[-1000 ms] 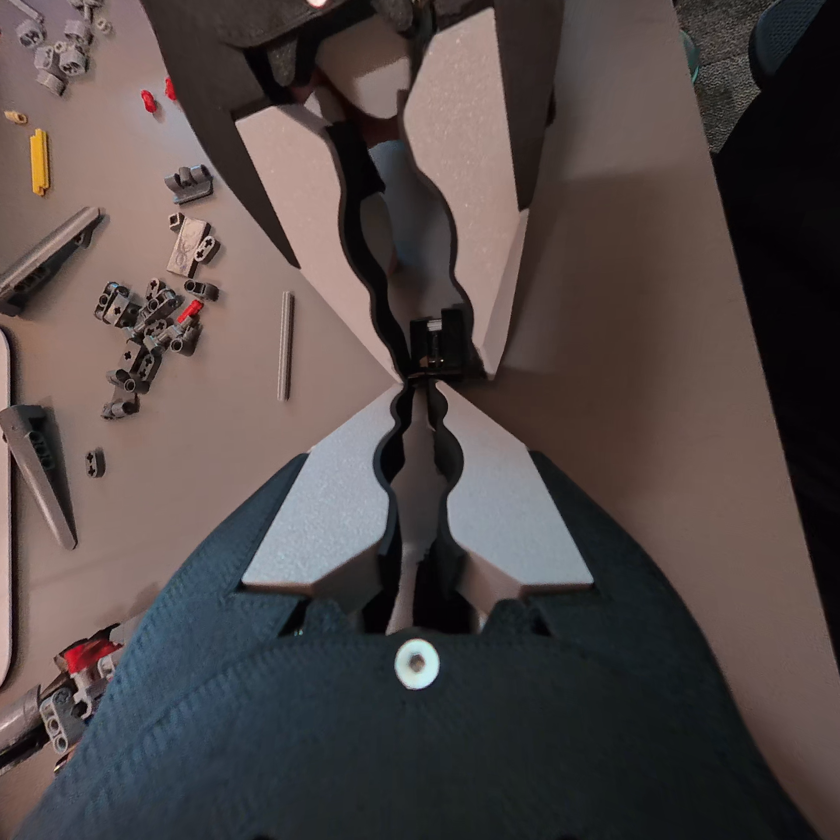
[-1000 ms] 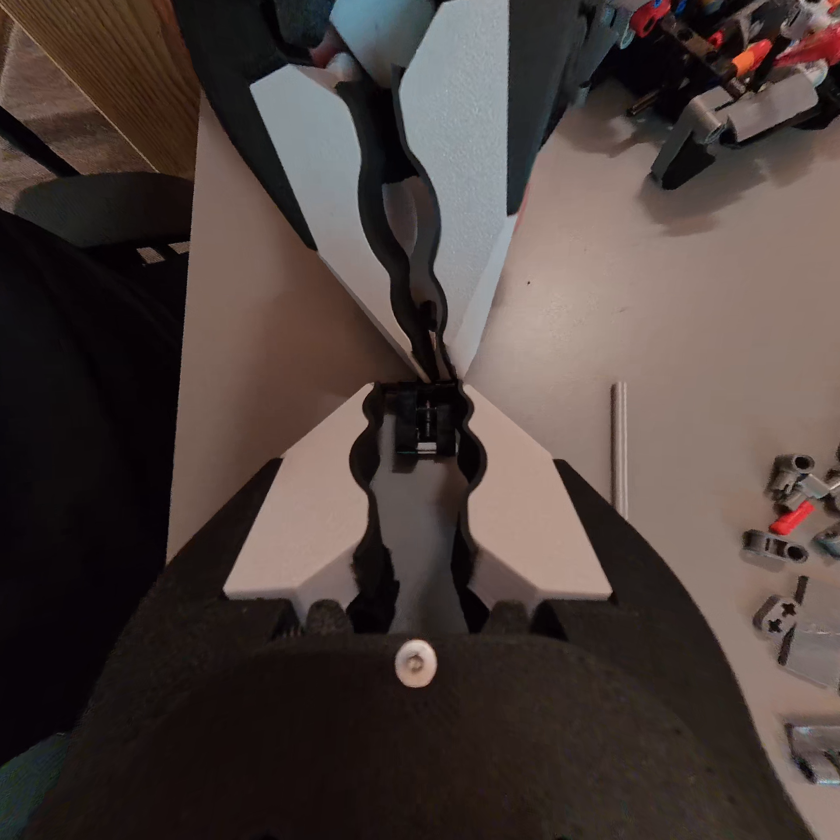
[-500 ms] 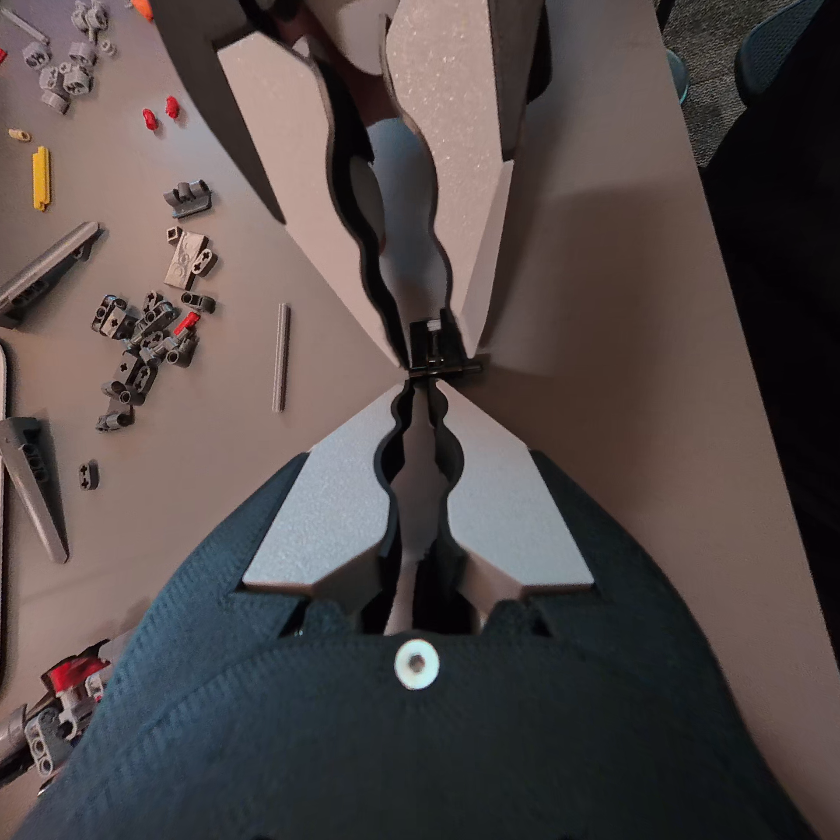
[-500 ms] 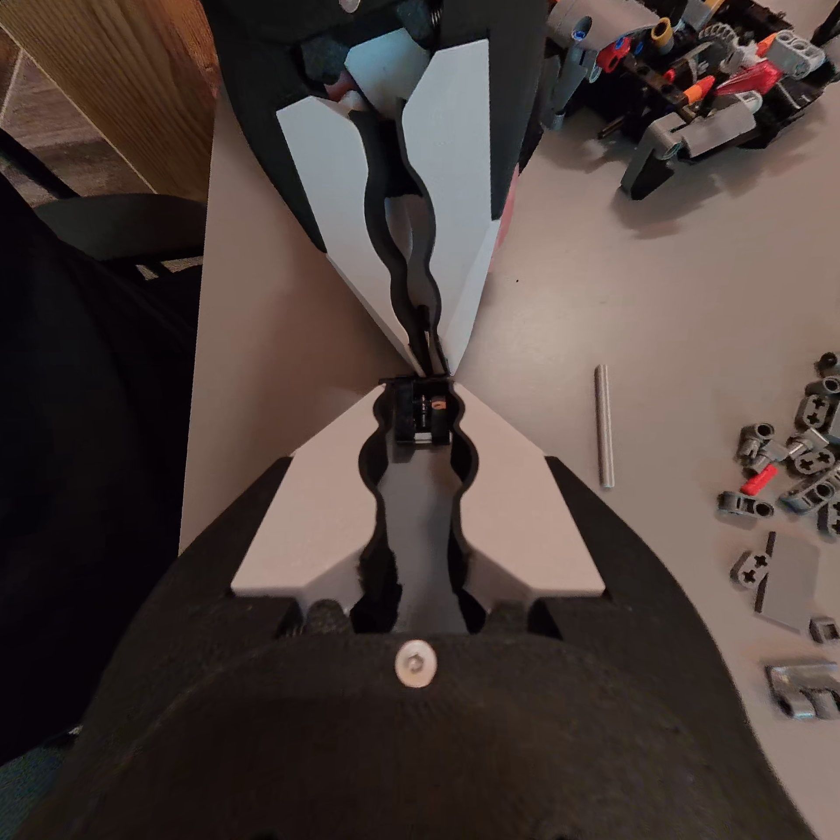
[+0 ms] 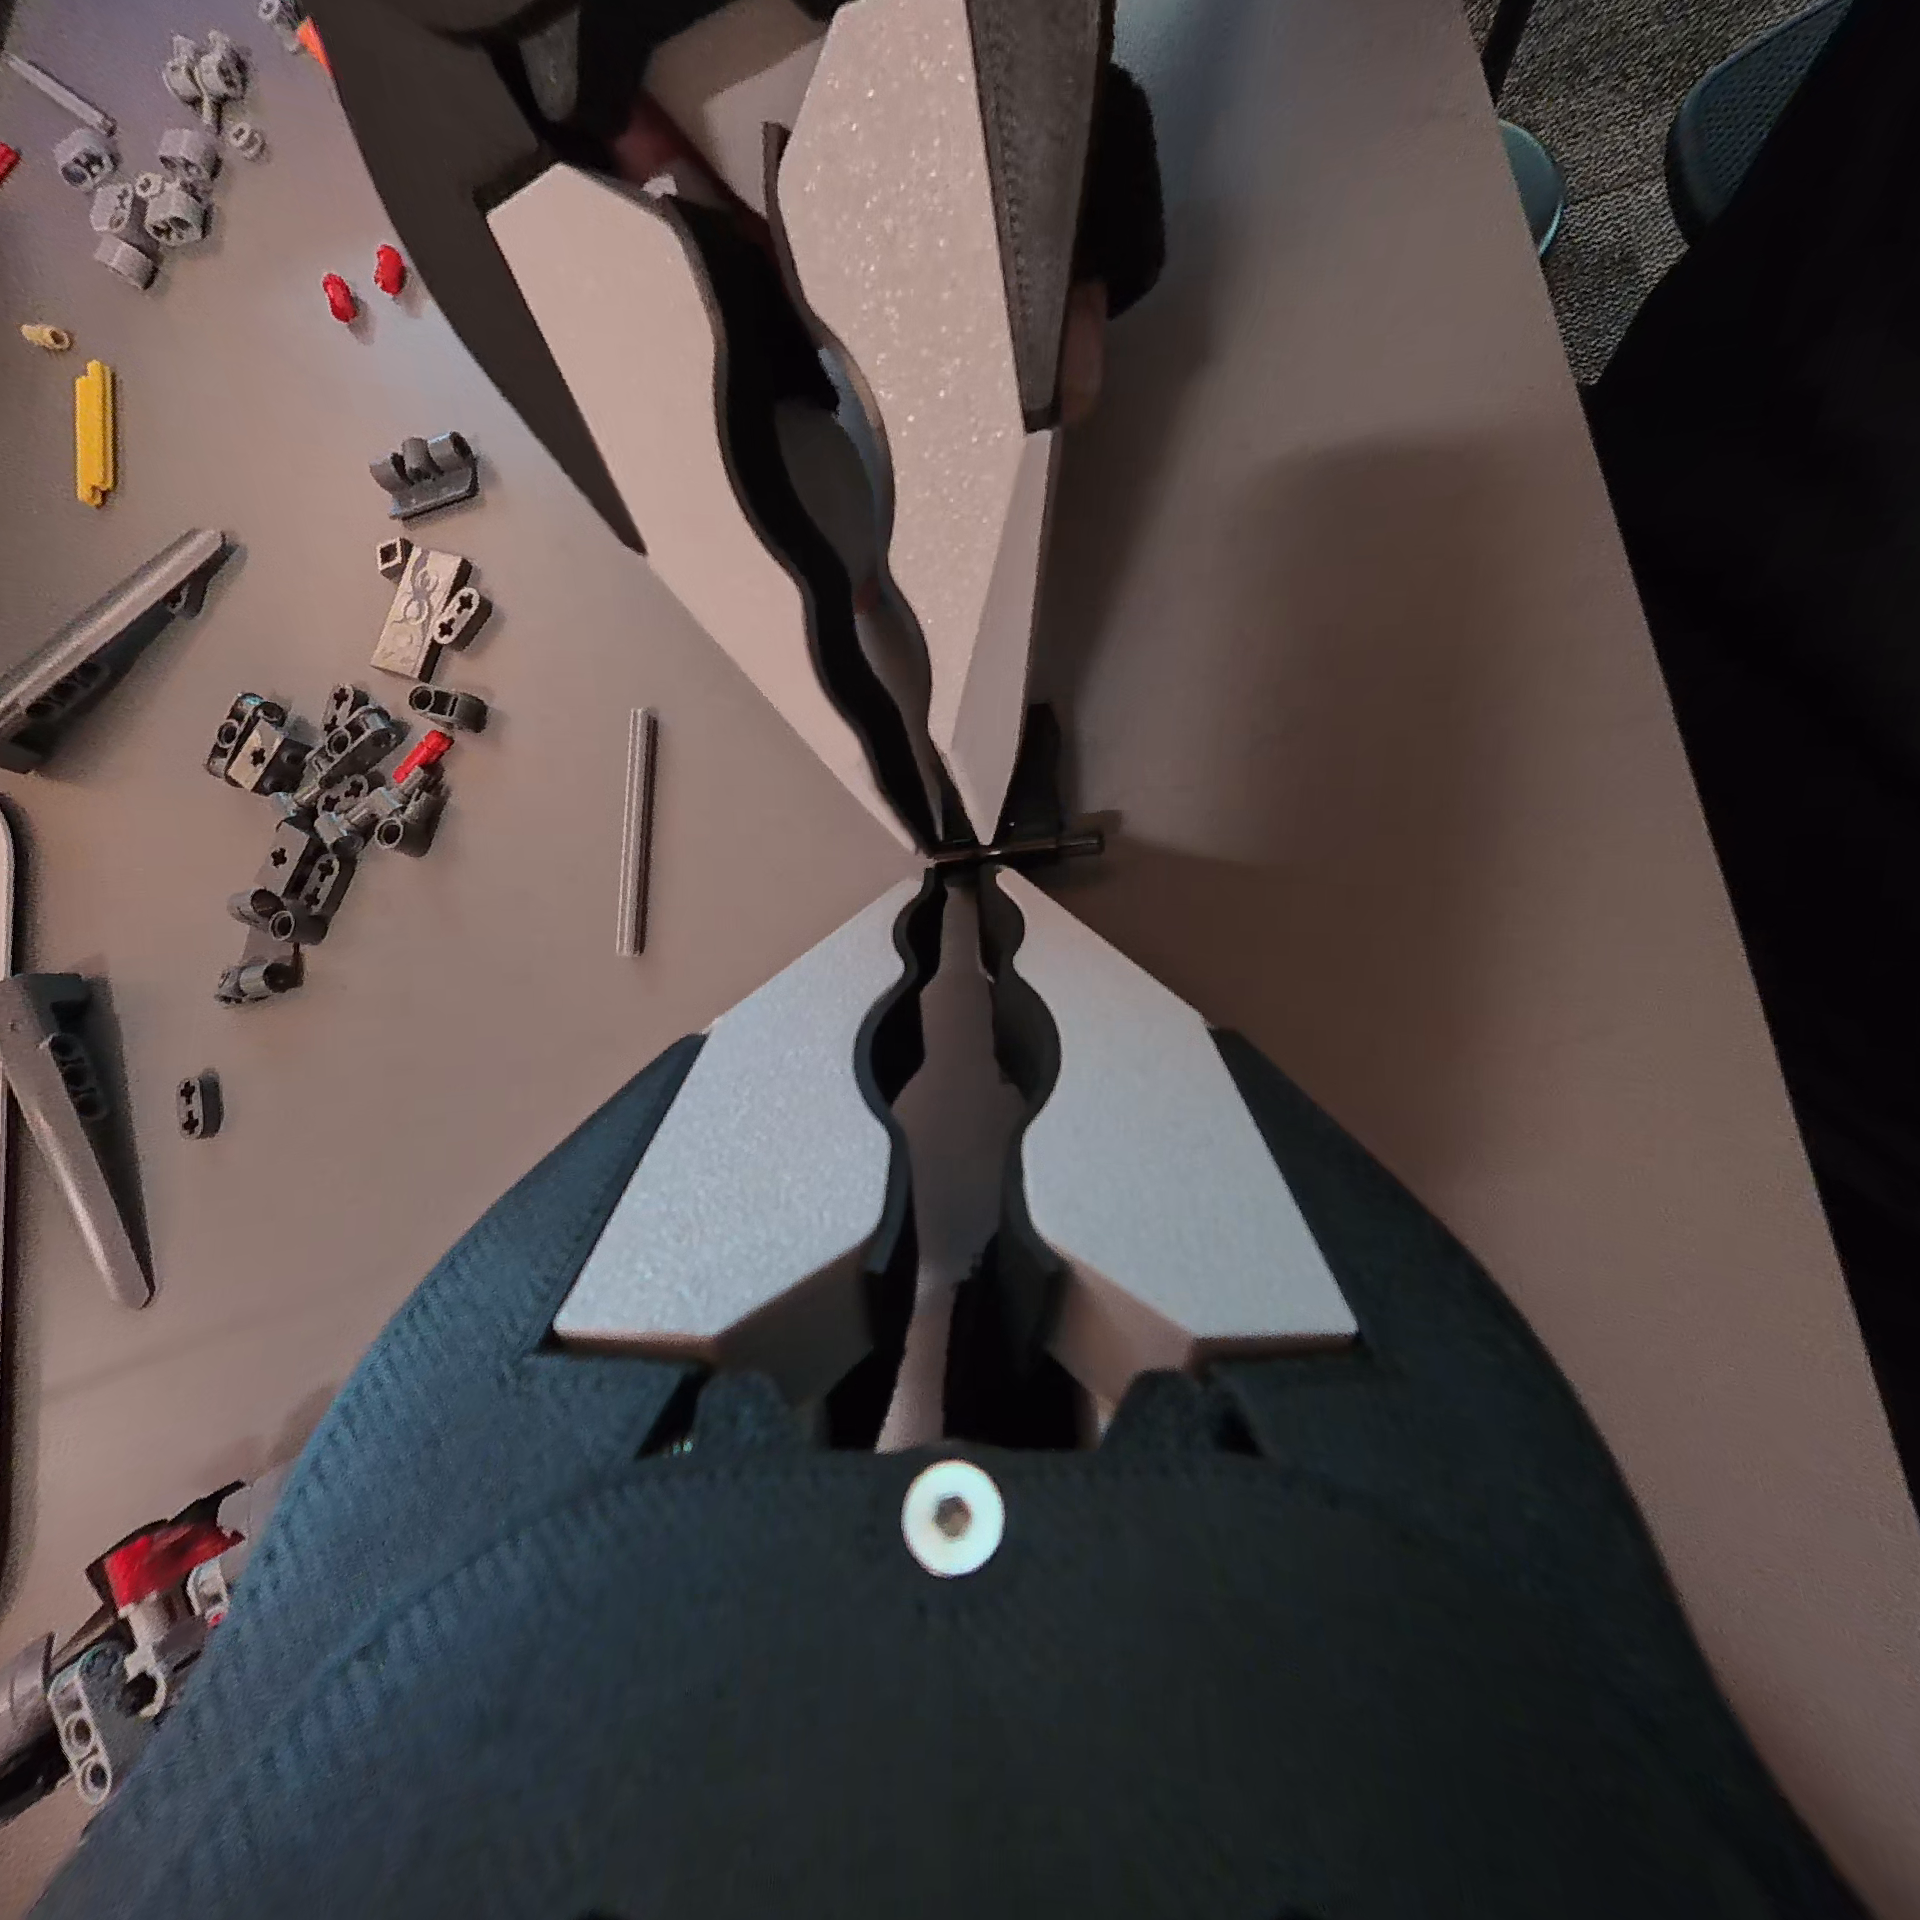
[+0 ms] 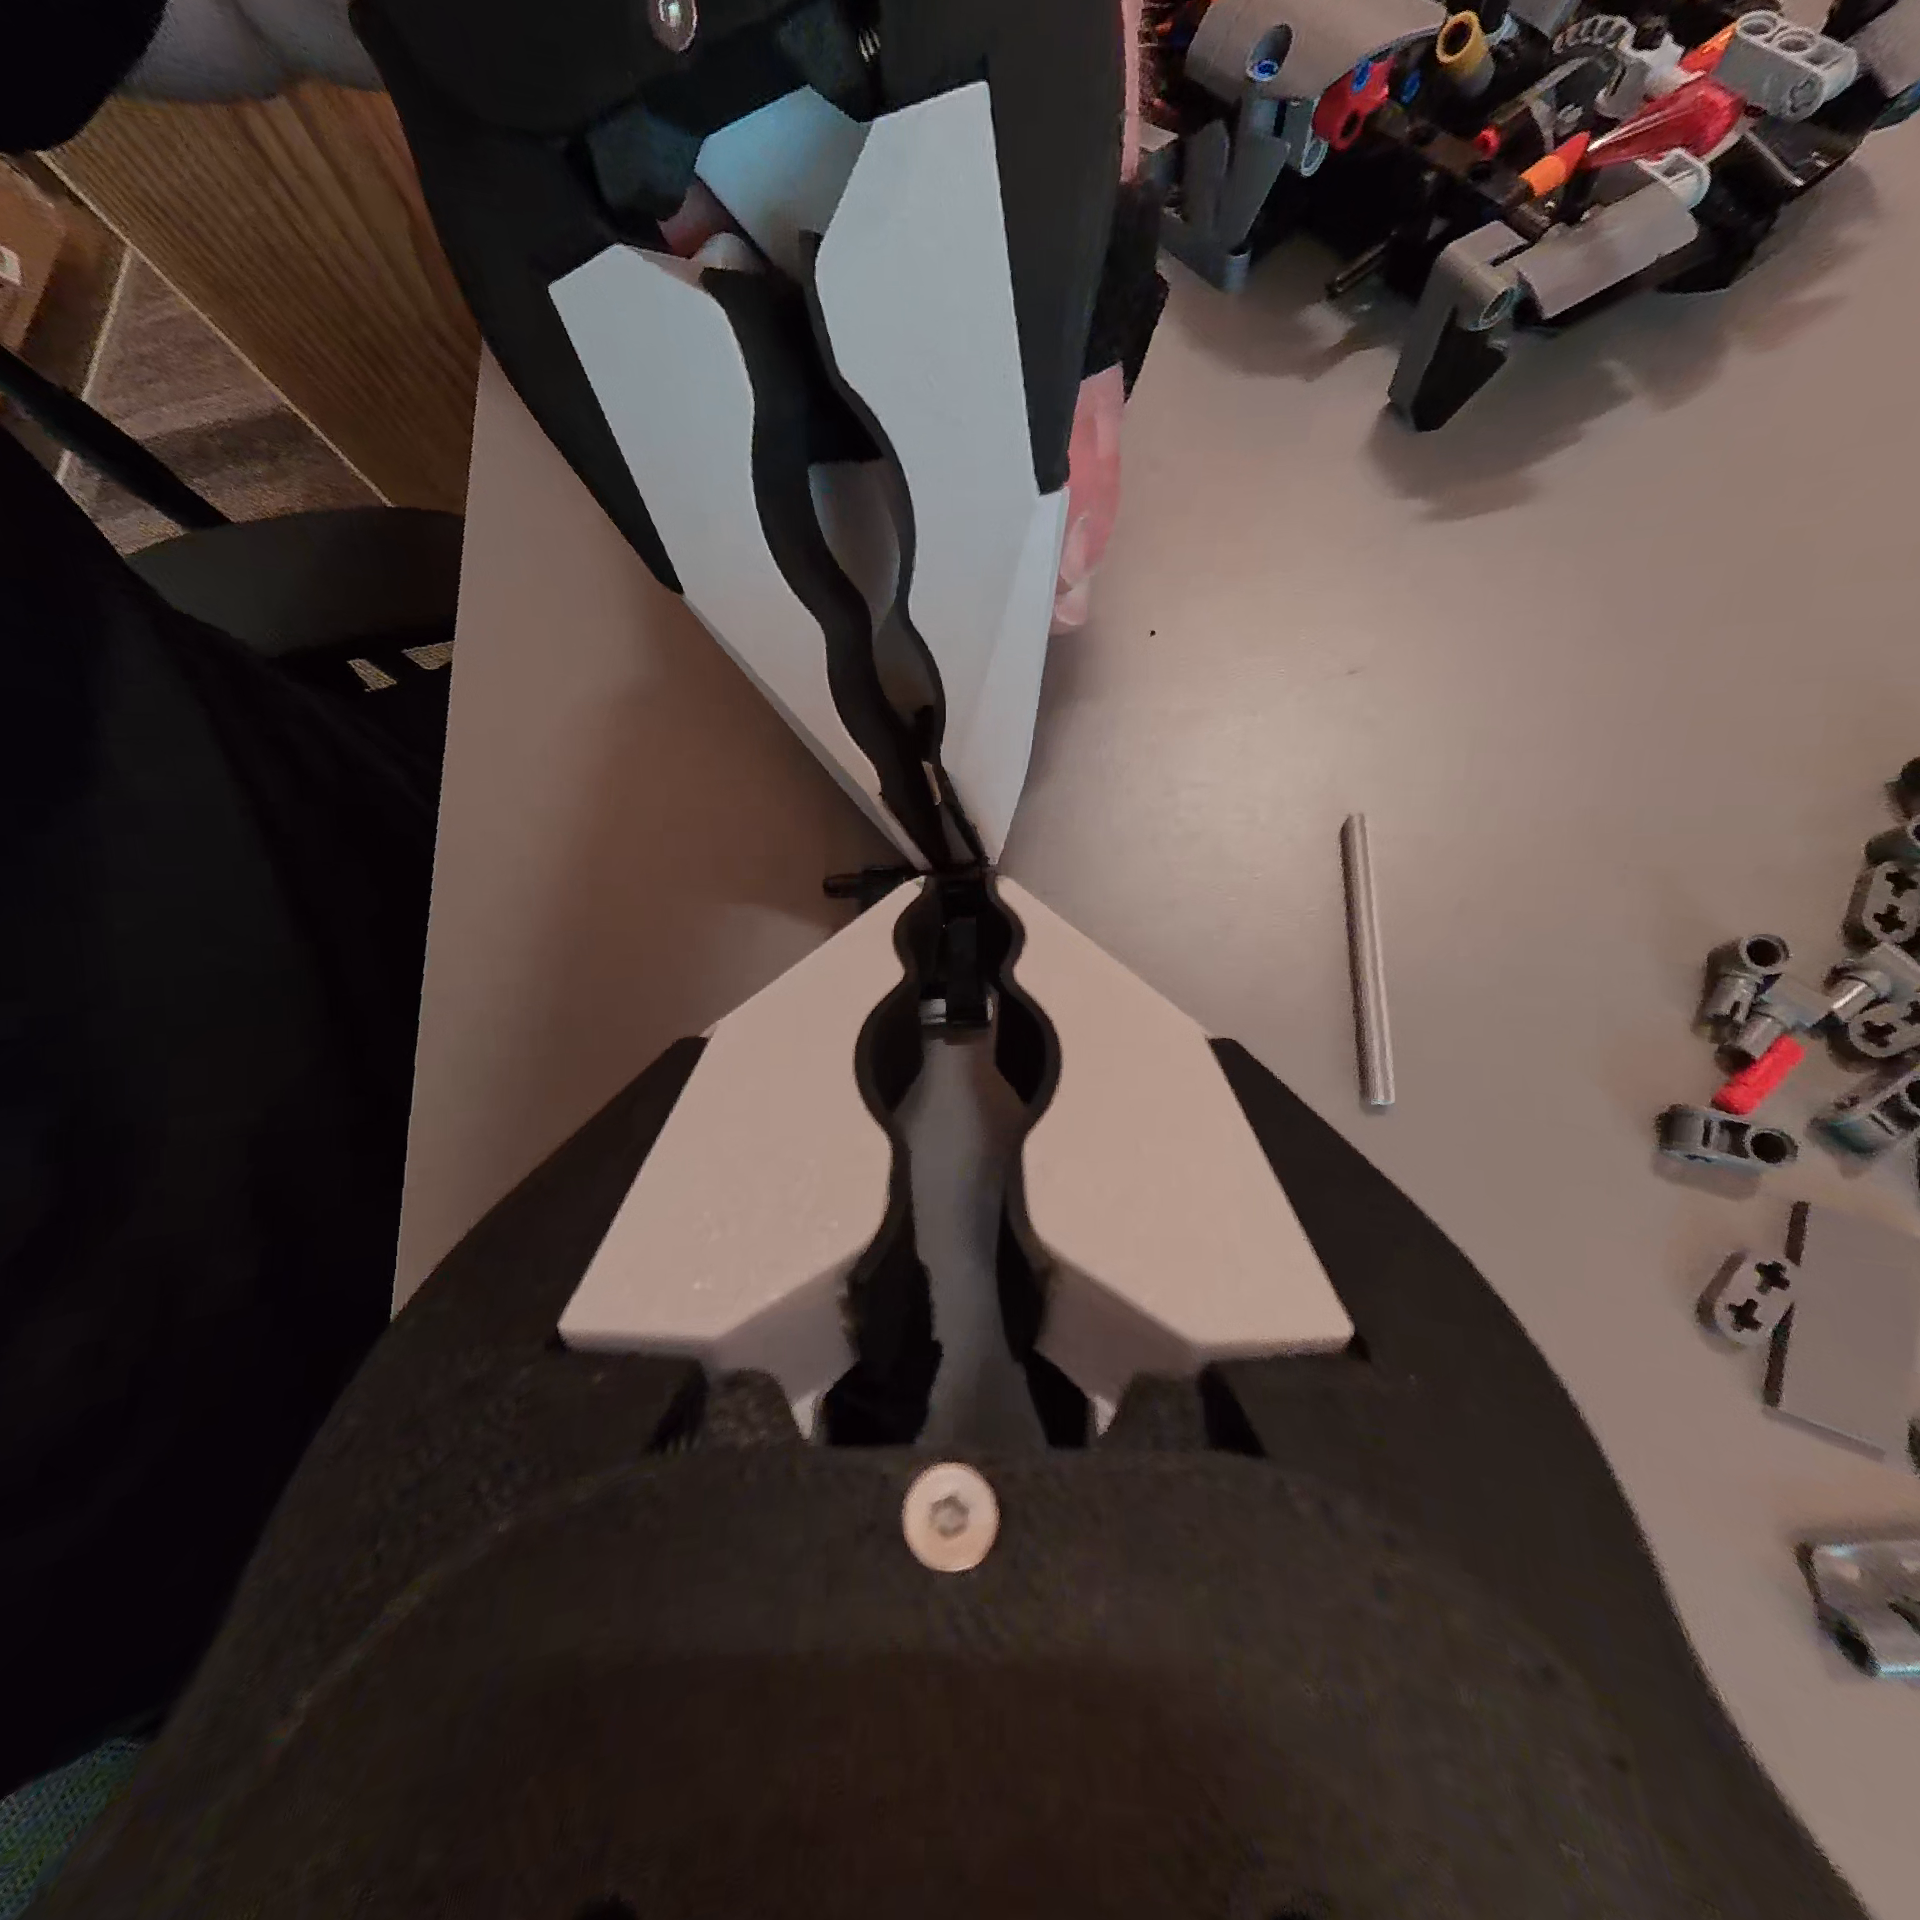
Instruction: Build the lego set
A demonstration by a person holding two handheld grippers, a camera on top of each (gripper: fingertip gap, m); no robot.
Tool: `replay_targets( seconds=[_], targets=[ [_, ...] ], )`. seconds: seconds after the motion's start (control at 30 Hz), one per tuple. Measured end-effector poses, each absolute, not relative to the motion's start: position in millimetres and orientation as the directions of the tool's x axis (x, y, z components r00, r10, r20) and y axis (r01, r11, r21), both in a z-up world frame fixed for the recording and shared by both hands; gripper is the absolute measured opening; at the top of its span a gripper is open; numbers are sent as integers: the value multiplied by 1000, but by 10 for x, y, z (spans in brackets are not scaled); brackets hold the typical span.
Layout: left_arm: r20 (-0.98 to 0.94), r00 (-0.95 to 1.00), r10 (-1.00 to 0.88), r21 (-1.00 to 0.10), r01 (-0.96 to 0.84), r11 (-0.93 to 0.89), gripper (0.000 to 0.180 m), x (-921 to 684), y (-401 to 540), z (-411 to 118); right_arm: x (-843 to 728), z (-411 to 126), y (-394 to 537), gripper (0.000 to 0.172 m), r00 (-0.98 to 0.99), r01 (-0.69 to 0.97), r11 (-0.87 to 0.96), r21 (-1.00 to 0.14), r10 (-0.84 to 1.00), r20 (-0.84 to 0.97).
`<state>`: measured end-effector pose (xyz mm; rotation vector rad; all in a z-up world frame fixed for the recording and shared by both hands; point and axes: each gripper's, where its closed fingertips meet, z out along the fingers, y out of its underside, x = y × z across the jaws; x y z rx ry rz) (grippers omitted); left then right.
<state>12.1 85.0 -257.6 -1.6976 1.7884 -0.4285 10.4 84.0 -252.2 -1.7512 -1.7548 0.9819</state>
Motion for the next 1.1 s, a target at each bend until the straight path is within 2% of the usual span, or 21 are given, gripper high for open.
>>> replay_targets(
  seconds=[0.43,0.53,0.63,0.8,1.1],
  targets=[
    [-213,27,-977,-617,-779,113,4,113,840,-2578,96,-2526,831,2,-83,633,-66,-771,985,-152],
    [-219,34,-975,-619,-777,112,4,127,841,-2578,125,-2507,872,11,-62,630,-83,-772,986,-156],
    [-222,34,-974,-618,-778,114,5,131,837,-2577,177,-2404,836,30,-72,611,-98,-785,981,-178],
    [-219,25,-975,-612,-783,117,5,140,835,-2579,121,-2524,726,29,-80,665,-21,-746,992,-99],
    [-223,24,-975,-606,-786,119,0,143,824,-2589,114,-2564,736,27,-60,675,-13,-738,996,-72]
  ],
)
